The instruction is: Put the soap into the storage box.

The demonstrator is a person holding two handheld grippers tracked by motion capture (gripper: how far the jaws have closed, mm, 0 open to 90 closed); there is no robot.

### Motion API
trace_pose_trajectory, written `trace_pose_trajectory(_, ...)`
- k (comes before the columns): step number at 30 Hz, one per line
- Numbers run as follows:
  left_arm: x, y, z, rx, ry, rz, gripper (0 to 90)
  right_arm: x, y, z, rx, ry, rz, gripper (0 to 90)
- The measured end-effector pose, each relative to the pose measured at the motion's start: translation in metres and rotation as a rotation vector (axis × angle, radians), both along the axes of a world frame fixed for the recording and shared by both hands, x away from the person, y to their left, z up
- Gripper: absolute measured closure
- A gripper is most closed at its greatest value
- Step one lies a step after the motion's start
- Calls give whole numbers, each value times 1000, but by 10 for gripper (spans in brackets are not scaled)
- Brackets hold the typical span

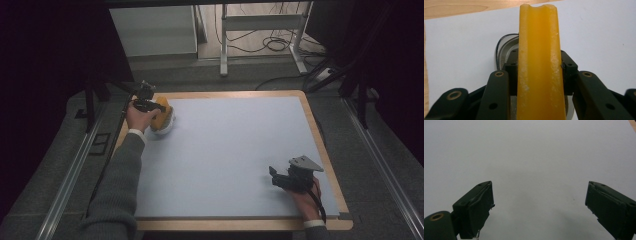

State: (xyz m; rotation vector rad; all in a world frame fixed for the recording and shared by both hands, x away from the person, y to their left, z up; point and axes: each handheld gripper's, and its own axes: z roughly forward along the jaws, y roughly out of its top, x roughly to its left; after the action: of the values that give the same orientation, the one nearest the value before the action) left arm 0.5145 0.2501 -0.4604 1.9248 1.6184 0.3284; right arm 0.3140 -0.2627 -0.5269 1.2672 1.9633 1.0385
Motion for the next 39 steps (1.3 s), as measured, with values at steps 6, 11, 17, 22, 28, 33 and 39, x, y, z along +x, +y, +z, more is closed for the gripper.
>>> trace_pose_trajectory(6,3,1,-4,12,16,1,611,0,0,0,-3,0,-1,83)
trace_pose_trajectory(11,4,1,-9,-14,6,14,609,0,0,0,-2,1,-1,83)
trace_pose_trajectory(17,-1,6,4,-11,-53,42,404,0,0,0,-5,0,0,83)
trace_pose_trajectory(22,-11,16,21,-4,-83,53,318,-1,2,0,-17,-3,2,83)
trace_pose_trajectory(28,-23,16,33,-5,-106,-19,281,-1,2,0,-18,-2,2,83)
trace_pose_trajectory(33,-40,9,40,-31,-130,-108,249,-1,2,0,-26,-10,0,83)
trace_pose_trajectory(39,-58,4,45,-84,-181,-199,248,-1,2,0,-21,-9,2,83)
